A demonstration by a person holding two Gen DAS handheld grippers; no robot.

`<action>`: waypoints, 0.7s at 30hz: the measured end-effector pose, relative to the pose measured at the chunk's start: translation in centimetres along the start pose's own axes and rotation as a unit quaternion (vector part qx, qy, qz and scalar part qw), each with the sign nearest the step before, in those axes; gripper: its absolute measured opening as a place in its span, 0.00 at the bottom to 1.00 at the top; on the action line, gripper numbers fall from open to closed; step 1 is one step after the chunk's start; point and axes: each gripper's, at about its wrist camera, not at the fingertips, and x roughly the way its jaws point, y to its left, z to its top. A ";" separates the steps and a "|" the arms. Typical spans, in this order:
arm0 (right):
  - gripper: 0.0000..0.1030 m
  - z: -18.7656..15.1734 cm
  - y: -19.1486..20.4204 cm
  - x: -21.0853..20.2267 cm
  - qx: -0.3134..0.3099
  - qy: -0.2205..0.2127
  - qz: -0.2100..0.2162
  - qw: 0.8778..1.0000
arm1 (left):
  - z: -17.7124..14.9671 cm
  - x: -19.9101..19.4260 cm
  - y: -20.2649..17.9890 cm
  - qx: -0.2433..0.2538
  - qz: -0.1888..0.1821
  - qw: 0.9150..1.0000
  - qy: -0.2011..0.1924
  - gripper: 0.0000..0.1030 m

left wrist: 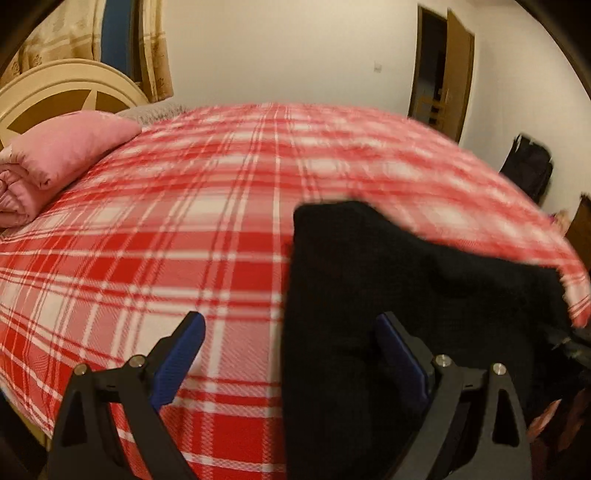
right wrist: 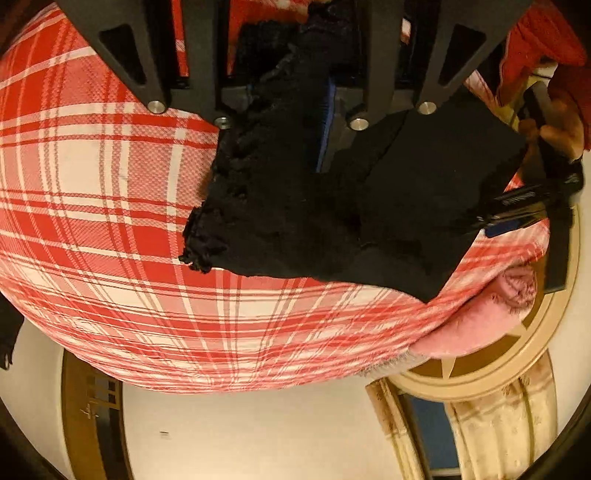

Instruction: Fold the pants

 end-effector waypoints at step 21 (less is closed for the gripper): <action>0.23 13.2 14.7 11.3 -0.085 0.068 0.211 0.971 | -1.6 0.1 -1.1 0.013 0.010 1.000 0.025 0.96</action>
